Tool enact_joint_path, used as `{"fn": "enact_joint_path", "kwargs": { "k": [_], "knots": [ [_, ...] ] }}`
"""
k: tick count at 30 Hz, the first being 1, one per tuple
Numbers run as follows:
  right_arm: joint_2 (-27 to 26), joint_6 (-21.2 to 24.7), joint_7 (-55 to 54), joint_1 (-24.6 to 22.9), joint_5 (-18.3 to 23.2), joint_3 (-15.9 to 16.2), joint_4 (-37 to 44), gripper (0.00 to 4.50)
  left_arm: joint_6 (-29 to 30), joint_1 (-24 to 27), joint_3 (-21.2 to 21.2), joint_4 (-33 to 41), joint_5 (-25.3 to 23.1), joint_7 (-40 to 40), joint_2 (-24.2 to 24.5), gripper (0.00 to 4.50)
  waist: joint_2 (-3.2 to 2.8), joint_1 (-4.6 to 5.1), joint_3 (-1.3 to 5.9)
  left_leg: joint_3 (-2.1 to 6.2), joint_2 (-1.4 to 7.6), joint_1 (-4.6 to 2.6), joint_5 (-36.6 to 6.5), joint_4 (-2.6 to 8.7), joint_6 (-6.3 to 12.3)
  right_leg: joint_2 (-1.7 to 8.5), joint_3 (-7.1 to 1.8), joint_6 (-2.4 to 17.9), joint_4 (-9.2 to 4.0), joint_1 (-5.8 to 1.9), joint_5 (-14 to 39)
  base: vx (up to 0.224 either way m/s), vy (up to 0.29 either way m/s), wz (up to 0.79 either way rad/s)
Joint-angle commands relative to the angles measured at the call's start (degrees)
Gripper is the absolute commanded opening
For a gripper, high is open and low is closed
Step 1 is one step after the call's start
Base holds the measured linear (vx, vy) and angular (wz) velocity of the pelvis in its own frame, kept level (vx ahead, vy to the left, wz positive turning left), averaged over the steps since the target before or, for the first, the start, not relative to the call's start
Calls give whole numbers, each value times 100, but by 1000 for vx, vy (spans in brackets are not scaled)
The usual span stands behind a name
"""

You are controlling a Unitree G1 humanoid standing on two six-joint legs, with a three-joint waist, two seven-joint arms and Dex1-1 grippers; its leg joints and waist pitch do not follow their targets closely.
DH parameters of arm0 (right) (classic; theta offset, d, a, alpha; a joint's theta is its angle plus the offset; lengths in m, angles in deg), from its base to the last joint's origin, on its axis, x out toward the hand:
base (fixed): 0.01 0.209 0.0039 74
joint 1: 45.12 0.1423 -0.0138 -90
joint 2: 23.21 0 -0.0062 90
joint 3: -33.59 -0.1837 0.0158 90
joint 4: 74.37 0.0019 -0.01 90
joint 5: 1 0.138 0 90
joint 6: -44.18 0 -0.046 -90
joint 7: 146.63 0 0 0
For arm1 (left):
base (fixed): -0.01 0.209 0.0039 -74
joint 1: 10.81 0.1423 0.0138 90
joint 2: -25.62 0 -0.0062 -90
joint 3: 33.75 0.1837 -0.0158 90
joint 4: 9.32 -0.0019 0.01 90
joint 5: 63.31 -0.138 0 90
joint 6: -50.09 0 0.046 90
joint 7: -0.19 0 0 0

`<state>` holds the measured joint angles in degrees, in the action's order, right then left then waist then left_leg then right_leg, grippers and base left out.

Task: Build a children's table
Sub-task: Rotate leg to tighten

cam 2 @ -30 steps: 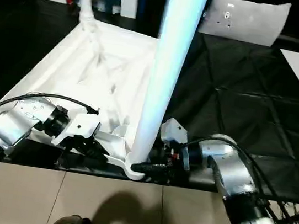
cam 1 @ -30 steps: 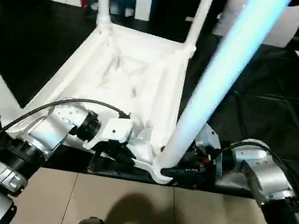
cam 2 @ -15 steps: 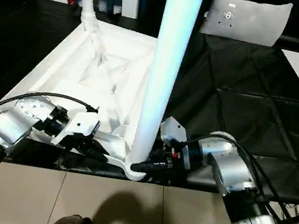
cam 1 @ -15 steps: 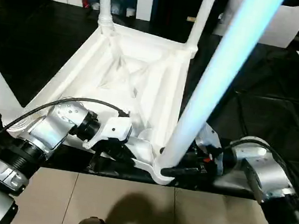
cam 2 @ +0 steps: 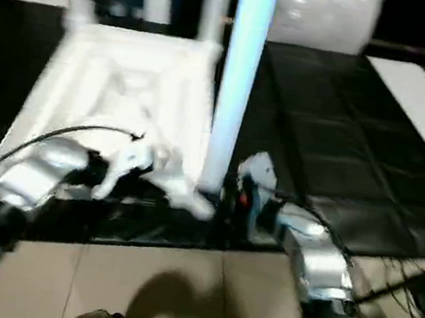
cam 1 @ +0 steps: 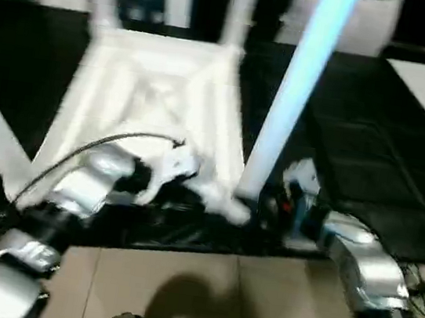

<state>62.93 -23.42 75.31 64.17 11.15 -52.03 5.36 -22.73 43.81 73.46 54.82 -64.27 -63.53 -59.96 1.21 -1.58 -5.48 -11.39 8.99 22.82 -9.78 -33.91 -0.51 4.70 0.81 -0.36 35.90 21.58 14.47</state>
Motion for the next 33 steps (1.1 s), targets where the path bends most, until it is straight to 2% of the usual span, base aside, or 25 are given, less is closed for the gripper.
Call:
{"fn": "enact_joint_path", "kwargs": {
  "k": [1, 2, 3, 5, 6, 7, 8, 9, 10, 11, 12, 14, 16, 18, 19, 20, 24, 25, 26, 27, 28, 29, 30, 32, 33],
  "knots": [
    [-963, 452, -593, 199, 164, 635, -114, 204, 195, -266, -54, -191, 52, 1140, -727, 0, 11, 11, 279, 291, 427, -147, -1965, 600, -450, 446, -221, 1078, -534, -17, 1816, 0, 0, 0],
    [-1150, 460, -990, 285, 61, 556, -270, 204, 255, -338, -137, -276, 32, 1423, -854, 0, 19, 22, 293, 280, 419, -148, -1864, 585, -404, 459, -229, 1098, -541, 2, 1714, 0, 0, 0],
    [-1213, 460, -1123, 314, 24, 530, -325, 204, 273, -362, -165, -305, 26, 1519, -897, 0, 17, 18, 300, 280, 412, -131, -1751, 582, -377, 451, -216, 1085, -545, -20, 1654, 0, 0, 0],
    [-1632, 203, -1932, 579, -234, 357, -826, 204, 305, -538, -298, -533, -93, 2120, -1216, 0, 4, 17, 300, 234, 413, -179, -1697, 567, -311, 428, -237, 1130, -561, 28, 1386, 0, 0, 0],
    [-1632, 203, -1932, 579, -234, 357, -826, 204, 305, -538, -298, -533, -93, 2120, -1216, 0, 4, 7, 302, 234, 414, -186, -1691, 565, -290, 429, -232, 1129, -567, 19, 1369, 0, 0, 0],
    [-1861, 117, -2496, 755, -343, 135, -1106, 204, 268, -587, -270, -592, -205, 2277, -1308, 0, 2, 11, 310, 218, 411, -154, -1503, 559, -218, 422, -243, 1163, -546, -5, 1047, 0, 0, 0],
    [-1884, 60, -2577, 793, -359, 89, -1162, 204, 223, -591, -220, -600, -256, 2266, -1310, 0, -4, 10, 318, 226, 409, -151, -1429, 564, -206, 407, -228, 1165, -530, -19, 938, 0, 0, 0],
    [-1897, 20, -2601, 810, -387, 48, -1166, 258, 177, -588, -164, -602, -323, 2238, -1308, 0, -7, -6, 341, 203, 409, -177, -1281, 540, -139, 386, -222, 1185, -509, -28, 590, 0, 0, 0],
    [-1814, -121, -2585, 770, -548, 103, -1099, 270, 141, -569, -151, -611, -370, 2230, -1270, 0, 1, -18, 356, 189, 405, -171, -1045, 519, -7, 371, -213, 1216, -478, -60, 163, 0, 0, 0],
    [-1799, -209, -2578, 726, -588, 60, -1035, 270, 138, -551, -146, -622, -400, 2193, -1236, 0, -1, -28, 365, 181, 403, -168, -922, 508, 61, 377, -212, 1236, -464, -75, -38, 0, 0, 0],
    [-1799, -240, -2563, 693, -565, 2, -991, 277, 144, -533, -141, -623, -411, 2150, -1207, 0, -3, -33, 373, 175, 400, -169, -805, 497, 130, 376, -208, 1262, -451, -83, -226, 0, 0, 0],
    [-1780, -264, -2535, 632, -487, -134, -920, 291, 127, -491, -122, -596, -437, 2067, -1139, 0, 14, -53, 378, 160, 390, -149, -465, 470, 381, 379, -196, 1373, -415, -118, -742, 0, 0, 0],
    [-1504, -468, -2350, 496, -510, -154, -795, 323, 69, -389, -61, -522, -456, 1913, -972, 0, -2, -54, 356, 160, 409, -157, -642, 490, 406, 382, -187, 1414, -449, -109, -451, 0, 0, 0],
    [-1381, -585, -2227, 442, -519, -162, -758, 329, 3, -352, -50, -520, -463, 1848, -912, 0, 0, -52, 341, 165, 421, -164, -818, 509, 352, 379, -189, 1394, -474, -103, -162, 0, 0, 0],
    [-1048, -824, -1850, 309, -473, -208, -626, 340, -244, -251, -8, -496, -454, 1579, -752, 0, -6, -45, 329, 180, 432, -169, -1015, 533, 253, 378, -189, 1343, -503, -101, 165, 0, 0, 0],
    [-1048, -824, -1850, 309, -473, -208, -626, 354, -244, -251, -8, -496, -454, 1579, -752, 0, 0, -49, 332, 182, 432, -168, -1044, 529, 251, 378, -190, 1323, -510, -112, 198, 0, 0, 0],
    [-572, -1149, -1074, 120, -259, -323, -395, 372, -574, -116, 56, -450, -431, 1201, -530, 0, 10, -48, 356, 166, 421, -145, -796, 490, 346, 377, -197, 1362, -463, -132, -210, 0, 0, 0],
    [-413, -1231, -768, 61, -179, -332, -304, 397, -719, -92, 97, -454, -429, 1075, -453, 0, 19, -55, 371, 156, 421, -144, -642, 460, 441, 377, -200, 1400, -432, -142, -494, 0, 0, 0],
    [-210, -1304, -425, 13, -110, -331, -231, 404, -821, -81, 137, -466, -424, 933, -371, 0, 1, -66, 376, 158, 416, -135, -508, 442, 544, 376, -191, 1451, -410, -154, -736, 0, 0, 0],
    [184, -1415, 253, -53, 24, -316, -127, 407, -1120, -39, 223, -432, -337, 506, -196, 0, 26, -80, 397, 153, 404, -124, -353, 406, 669, 356, -183, 1478, -371, -186, -1086, 0, 0, 0],
    [318, -1424, 491, -60, 88, -324, -104, 415, -1177, -28, 242, -409, -292, 349, -139, 0, -2, -93, 392, 159, 413, -121, -302, 405, 720, 364, -181, 1503, -357, -185, -1221, 0, 0, 0],
    [494, -1356, 823, -50, 224, -332, -71, 415, -1222, -13, 260, -362, -214, 115, -61, 0, 3, -82, 380, 147, 414, -128, -299, 402, 772, 341, -172, 1570, -347, -166, -1360, 0, 0, 0],
    [621, -1291, 1090, -35, 340, -318, -38, 440, -1242, -2, 282, -318, -157, -84, 2, 0, 5, -81, 380, 143, 411, -132, -392, 398, 814, 351, -167, 1654, -354, -177, -1285, 0, 0, 0],
    [947, -1204, 1754, 23, 536, -216, -6, 440, -1295, 19, 373, -219, -64, -597, 192, 0, -18, -88, 366, 143, 434, -145, -517, 415, 795, 364, -165, 1730, -373, -158, -996, 0, 0, 0],
    [978, -1195, 1816, 33, 548, -205, -11, 440, -1302, 18, 382, -214, -58, -645, 211, 0, -26, -102, 364, 140, 455, -176, -589, 416, 756, 361, -163, 1776, -386, -144, -835, 0, 0, 0]
  ]
}}
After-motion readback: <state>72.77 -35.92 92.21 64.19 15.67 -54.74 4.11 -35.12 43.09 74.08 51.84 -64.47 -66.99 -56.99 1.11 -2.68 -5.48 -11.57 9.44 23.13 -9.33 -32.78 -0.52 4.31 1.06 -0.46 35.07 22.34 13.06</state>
